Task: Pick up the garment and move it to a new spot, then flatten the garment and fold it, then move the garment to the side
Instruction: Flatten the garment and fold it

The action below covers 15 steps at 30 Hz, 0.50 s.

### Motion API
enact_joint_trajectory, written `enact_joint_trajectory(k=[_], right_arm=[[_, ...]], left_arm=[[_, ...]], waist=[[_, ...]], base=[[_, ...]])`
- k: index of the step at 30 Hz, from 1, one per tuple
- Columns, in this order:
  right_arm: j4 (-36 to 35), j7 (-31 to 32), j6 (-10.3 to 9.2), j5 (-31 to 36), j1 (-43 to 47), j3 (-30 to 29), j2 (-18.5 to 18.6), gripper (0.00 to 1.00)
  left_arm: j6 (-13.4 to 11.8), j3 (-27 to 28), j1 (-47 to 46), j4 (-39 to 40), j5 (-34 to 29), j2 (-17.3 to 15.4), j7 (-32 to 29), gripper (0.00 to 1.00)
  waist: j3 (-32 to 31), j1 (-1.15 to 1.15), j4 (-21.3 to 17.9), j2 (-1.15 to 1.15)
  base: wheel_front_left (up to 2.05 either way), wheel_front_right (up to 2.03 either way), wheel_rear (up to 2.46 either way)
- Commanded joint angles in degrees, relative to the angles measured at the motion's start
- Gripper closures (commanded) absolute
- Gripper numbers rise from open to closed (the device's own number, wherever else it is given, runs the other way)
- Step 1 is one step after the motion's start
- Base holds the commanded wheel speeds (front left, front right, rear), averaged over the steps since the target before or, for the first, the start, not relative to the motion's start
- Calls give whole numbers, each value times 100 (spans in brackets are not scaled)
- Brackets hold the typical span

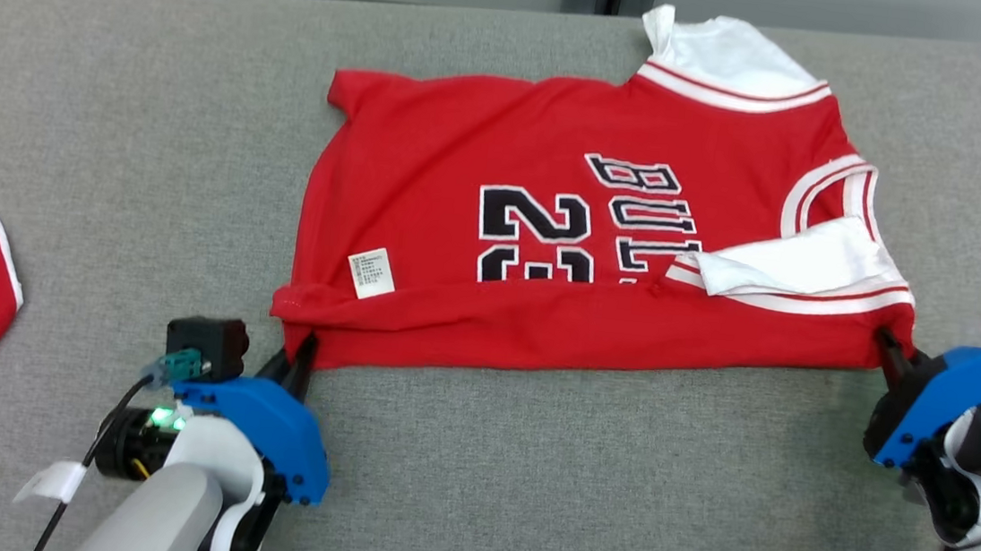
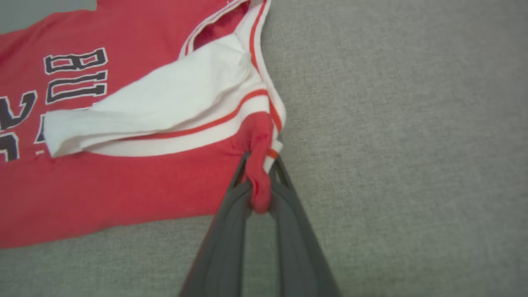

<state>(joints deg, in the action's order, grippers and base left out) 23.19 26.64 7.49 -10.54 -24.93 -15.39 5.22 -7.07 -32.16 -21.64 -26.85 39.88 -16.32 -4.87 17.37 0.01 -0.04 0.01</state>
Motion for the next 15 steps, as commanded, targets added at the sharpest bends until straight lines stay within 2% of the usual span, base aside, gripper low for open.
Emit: enact_joint_trajectory(k=[1, 7, 15], right_arm=[[-184, 32, 0, -64, 172, -58, 68, 100], [-1102, 395, -1, -180, 886, -172, -32, 100], [-2068, 774, -5, -387, 1944, -351, -205, 100]], left_arm=[[-43, 6, 239, 27, 58, -103, -54, 100], [-188, 81, 677, 687, 135, -416, -206, 100], [-648, 87, 1495, 1487, 193, -779, -494, 100]], waist=[[-89, -1, -27, -1], [-311, -1, -62, -1], [-493, -1, -95, -1]], base=[[0, 0, 0], [0, 0, 0], [0, 0, 0]])
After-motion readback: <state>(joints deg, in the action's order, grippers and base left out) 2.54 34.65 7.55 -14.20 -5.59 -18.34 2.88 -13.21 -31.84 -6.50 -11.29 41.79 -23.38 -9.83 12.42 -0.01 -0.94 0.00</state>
